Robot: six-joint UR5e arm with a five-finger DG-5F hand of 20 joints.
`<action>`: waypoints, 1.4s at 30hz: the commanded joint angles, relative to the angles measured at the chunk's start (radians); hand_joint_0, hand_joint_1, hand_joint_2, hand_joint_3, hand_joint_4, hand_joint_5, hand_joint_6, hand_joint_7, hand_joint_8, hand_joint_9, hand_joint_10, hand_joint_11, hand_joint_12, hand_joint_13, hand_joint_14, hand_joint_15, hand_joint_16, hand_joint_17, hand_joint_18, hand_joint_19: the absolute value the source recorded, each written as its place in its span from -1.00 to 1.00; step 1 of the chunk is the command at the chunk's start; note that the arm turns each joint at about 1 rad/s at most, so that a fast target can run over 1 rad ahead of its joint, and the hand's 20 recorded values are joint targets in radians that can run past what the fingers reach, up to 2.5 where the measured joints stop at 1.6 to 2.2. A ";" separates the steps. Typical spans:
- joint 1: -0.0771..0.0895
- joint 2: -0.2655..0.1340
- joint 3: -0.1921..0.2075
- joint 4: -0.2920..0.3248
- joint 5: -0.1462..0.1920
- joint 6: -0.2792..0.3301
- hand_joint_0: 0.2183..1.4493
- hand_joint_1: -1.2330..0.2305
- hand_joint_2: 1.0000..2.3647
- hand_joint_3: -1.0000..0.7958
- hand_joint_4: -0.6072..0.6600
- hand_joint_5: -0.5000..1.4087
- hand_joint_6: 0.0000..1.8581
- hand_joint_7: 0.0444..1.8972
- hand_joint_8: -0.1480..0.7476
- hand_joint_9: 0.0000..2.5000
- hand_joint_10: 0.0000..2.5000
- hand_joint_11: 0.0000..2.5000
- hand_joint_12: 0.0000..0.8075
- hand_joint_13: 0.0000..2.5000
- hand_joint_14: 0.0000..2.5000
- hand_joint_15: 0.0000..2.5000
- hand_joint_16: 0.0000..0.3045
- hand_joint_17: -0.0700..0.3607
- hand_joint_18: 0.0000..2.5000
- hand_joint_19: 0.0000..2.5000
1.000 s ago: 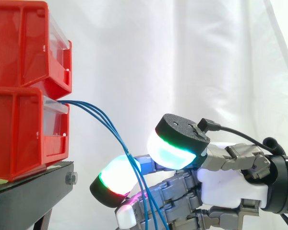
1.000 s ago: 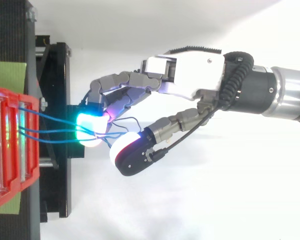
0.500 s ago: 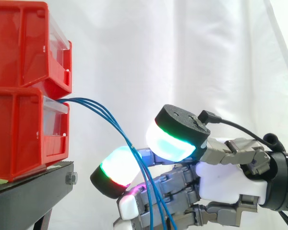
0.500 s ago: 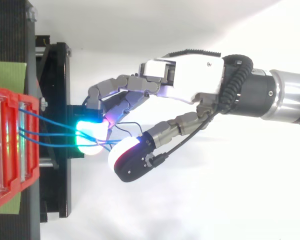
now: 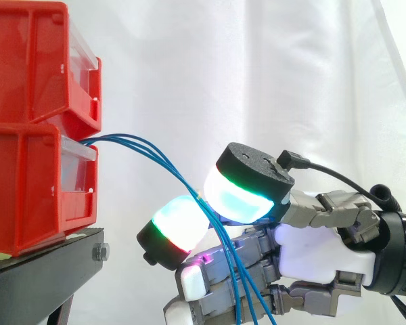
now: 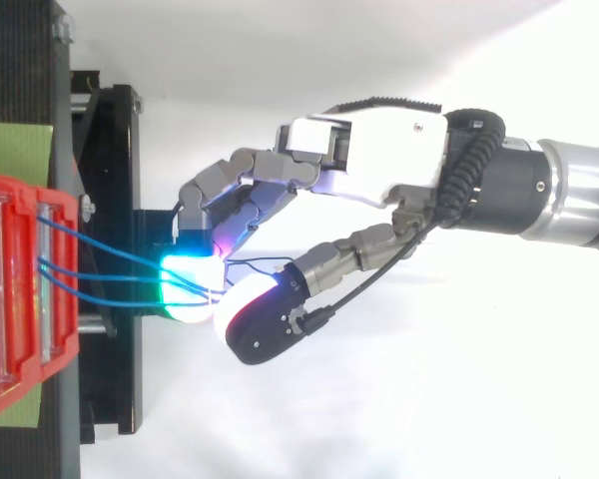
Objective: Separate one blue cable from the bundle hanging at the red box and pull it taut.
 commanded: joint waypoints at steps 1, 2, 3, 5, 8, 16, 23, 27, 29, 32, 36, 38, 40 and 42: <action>-0.001 0.000 0.000 -0.001 0.000 0.001 -0.27 -0.33 -1.00 -0.44 0.30 -0.68 -0.02 0.05 0.17 -0.32 -0.99 -0.48 -0.08 -0.29 -0.99 -0.69 -0.78 -0.33 -0.56 -0.86; -0.001 0.000 0.000 -0.001 0.000 0.001 -0.27 -0.33 -1.00 -0.44 0.31 -0.67 -0.02 0.05 0.17 -0.32 -0.99 -0.48 -0.09 -0.29 -0.99 -0.70 -0.78 -0.33 -0.56 -0.86; -0.001 0.000 0.000 0.000 0.000 0.001 -0.29 -0.35 -1.00 -0.44 0.32 -0.67 -0.02 0.07 0.17 -0.32 -0.99 -0.48 -0.09 -0.29 -0.99 -0.69 -0.78 -0.33 -0.56 -0.85; -0.003 0.000 0.000 0.000 0.000 0.001 -0.33 -0.32 -1.00 -0.44 0.32 -0.66 -0.03 0.09 0.17 -0.30 -0.99 -0.47 -0.09 -0.28 -0.99 -0.69 -0.78 -0.33 -0.56 -0.84; -0.003 0.000 0.000 0.000 0.000 0.007 -0.37 -0.26 -1.00 -0.44 0.32 -0.66 -0.03 0.07 0.18 -0.29 -0.99 -0.47 -0.08 -0.28 -0.99 -0.68 -0.78 -0.33 -0.56 -0.83; -0.005 0.002 0.000 0.000 -0.003 0.010 -0.31 -0.33 -0.97 -0.11 0.16 -0.67 0.01 0.25 0.19 -0.31 -0.99 -0.47 -0.05 -0.27 -0.99 -0.68 -0.77 -0.32 -0.55 -0.83; -0.003 0.002 0.008 -0.001 -0.003 0.018 -0.10 -0.51 -0.99 -0.38 0.22 -0.69 0.03 0.18 0.16 -0.33 -0.99 -0.44 -0.07 -0.26 -0.99 -0.66 -0.77 -0.31 -0.52 -0.84; -0.003 0.002 0.014 -0.003 -0.003 0.018 -0.20 -0.48 -1.00 -0.44 0.27 -0.68 0.02 0.17 0.17 -0.29 -0.99 -0.44 -0.08 -0.24 -0.99 -0.65 -0.77 -0.31 -0.51 -0.83; -0.005 0.002 0.020 -0.003 -0.006 0.018 -0.31 -0.43 -1.00 -0.44 0.29 -0.68 0.01 0.17 0.19 -0.27 -0.98 -0.44 -0.05 -0.23 -0.99 -0.65 -0.77 -0.31 -0.51 -0.81; -0.006 0.015 0.020 -0.004 -0.020 0.016 -0.41 -0.37 -1.00 -0.44 0.29 -0.67 0.00 0.16 0.20 -0.26 -0.99 -0.44 -0.03 -0.23 -0.99 -0.64 -0.77 -0.31 -0.51 -0.80; -0.011 0.043 0.020 -0.026 -0.029 0.015 -0.48 -0.32 -1.00 -0.44 0.30 -0.67 0.00 0.13 0.21 -0.25 -0.99 -0.45 -0.01 -0.22 -0.99 -0.64 -0.76 -0.29 -0.50 -0.80; -0.011 0.046 0.020 -0.040 -0.029 0.015 -0.49 -0.32 -1.00 -0.44 0.31 -0.67 -0.01 0.15 0.22 -0.25 -0.99 -0.44 -0.01 -0.22 -0.99 -0.64 -0.76 -0.29 -0.50 -0.80; -0.011 0.051 0.020 -0.053 -0.031 0.016 -0.46 -0.26 -1.00 -0.44 0.30 -0.66 -0.01 0.16 0.21 -0.25 -0.99 -0.45 -0.02 -0.22 -0.99 -0.64 -0.76 -0.29 -0.50 -0.79; -0.012 0.051 0.020 -0.075 -0.031 0.016 -0.39 -0.20 -1.00 -0.44 0.29 -0.66 -0.02 0.18 0.21 -0.24 -0.98 -0.44 -0.04 -0.22 -0.99 -0.64 -0.76 -0.30 -0.50 -0.78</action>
